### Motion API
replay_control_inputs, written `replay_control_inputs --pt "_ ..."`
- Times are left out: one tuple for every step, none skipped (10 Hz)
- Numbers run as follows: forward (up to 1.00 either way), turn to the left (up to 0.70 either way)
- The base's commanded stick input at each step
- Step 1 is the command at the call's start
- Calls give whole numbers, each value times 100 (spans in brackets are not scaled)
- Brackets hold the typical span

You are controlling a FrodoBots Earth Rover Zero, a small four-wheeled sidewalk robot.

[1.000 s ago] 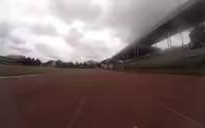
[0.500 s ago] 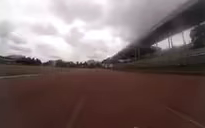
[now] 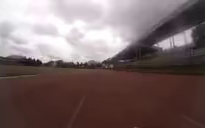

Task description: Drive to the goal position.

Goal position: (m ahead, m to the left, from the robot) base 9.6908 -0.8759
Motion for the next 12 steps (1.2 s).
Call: replay_control_inputs --pt "70 0" --pt "70 0" --pt "70 0" --pt "70 0" --pt "70 0" --pt "70 0" --pt "70 0" --pt "70 0" --pt "70 0" --pt "70 0" --pt "70 0" --pt "70 0"
